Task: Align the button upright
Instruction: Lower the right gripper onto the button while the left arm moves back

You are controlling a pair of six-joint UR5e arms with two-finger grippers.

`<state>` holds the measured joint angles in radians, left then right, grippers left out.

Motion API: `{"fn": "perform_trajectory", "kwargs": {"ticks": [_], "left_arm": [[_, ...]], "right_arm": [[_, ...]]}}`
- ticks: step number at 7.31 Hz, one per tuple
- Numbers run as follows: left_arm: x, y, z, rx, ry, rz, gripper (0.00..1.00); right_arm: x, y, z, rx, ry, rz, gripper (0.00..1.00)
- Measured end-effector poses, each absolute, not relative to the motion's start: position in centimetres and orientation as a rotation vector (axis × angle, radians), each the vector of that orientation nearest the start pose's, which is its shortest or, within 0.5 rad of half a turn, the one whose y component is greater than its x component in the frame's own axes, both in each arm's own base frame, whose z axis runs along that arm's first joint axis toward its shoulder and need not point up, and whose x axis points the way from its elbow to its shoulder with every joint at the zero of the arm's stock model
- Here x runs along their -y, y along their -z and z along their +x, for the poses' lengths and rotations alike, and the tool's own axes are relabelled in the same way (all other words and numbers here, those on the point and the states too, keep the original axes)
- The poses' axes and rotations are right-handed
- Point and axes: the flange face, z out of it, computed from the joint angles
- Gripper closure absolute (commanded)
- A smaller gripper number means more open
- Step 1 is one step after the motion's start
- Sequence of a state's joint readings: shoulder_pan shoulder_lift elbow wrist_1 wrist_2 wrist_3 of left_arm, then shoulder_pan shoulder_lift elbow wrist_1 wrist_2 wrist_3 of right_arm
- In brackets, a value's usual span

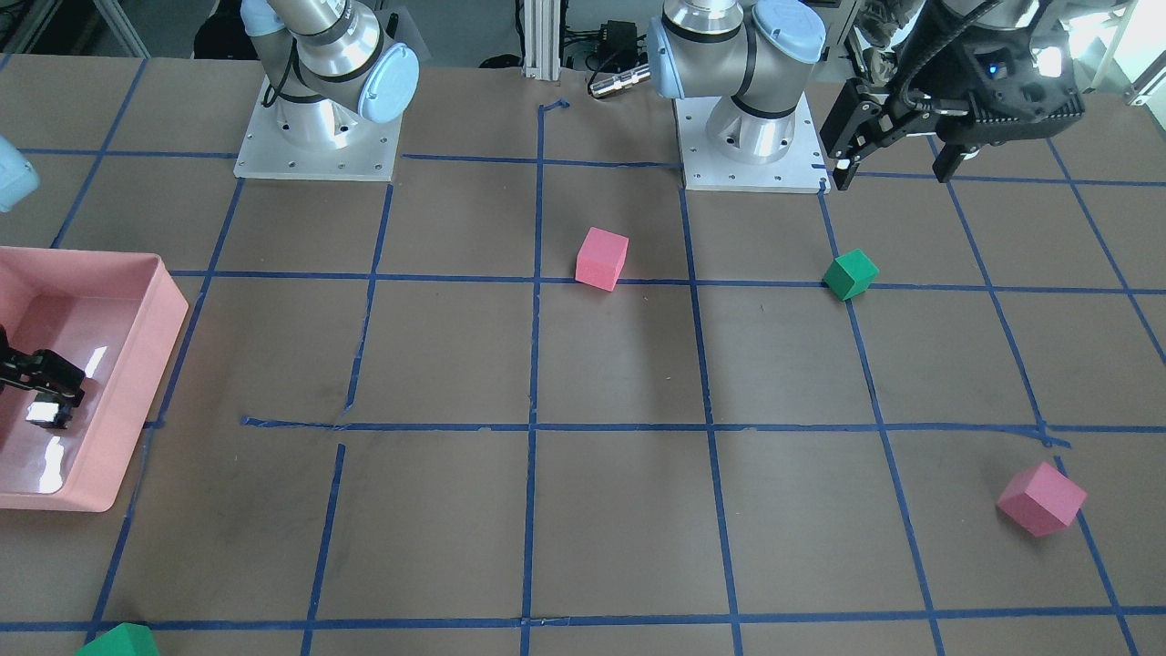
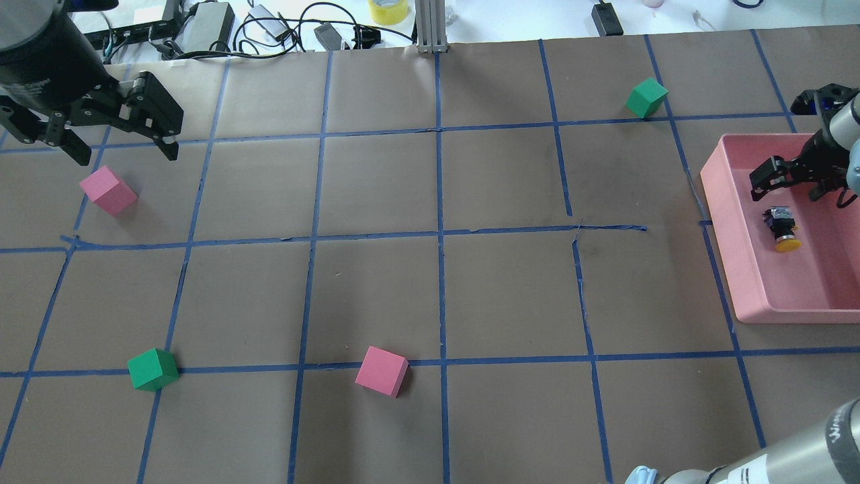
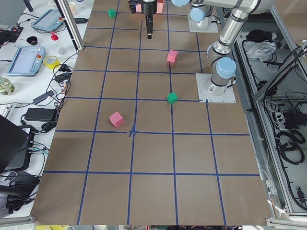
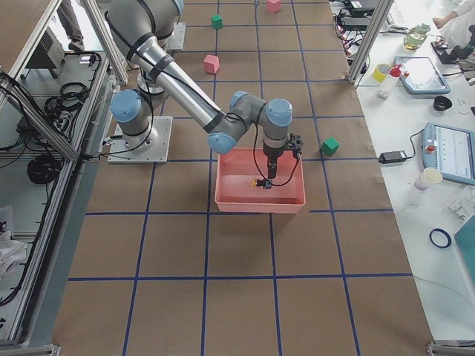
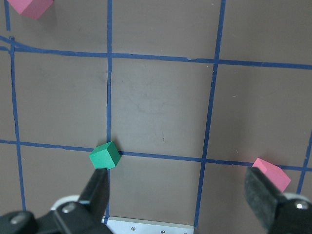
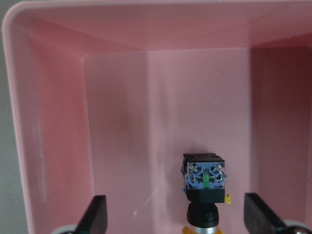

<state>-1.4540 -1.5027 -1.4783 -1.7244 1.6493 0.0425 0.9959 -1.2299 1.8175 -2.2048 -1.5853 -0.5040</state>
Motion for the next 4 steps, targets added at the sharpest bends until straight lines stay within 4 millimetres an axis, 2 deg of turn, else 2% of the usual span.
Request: {"fn": "perform_trajectory", "kwargs": {"ticks": [4], "left_arm": [[47.48,-54.67,-7.10,-3.070,-0.001,-0.114,0.00]], "right_arm": [[55.50,-24.10,-20.27,-3.174,0.048,0.099,0.00]]}}
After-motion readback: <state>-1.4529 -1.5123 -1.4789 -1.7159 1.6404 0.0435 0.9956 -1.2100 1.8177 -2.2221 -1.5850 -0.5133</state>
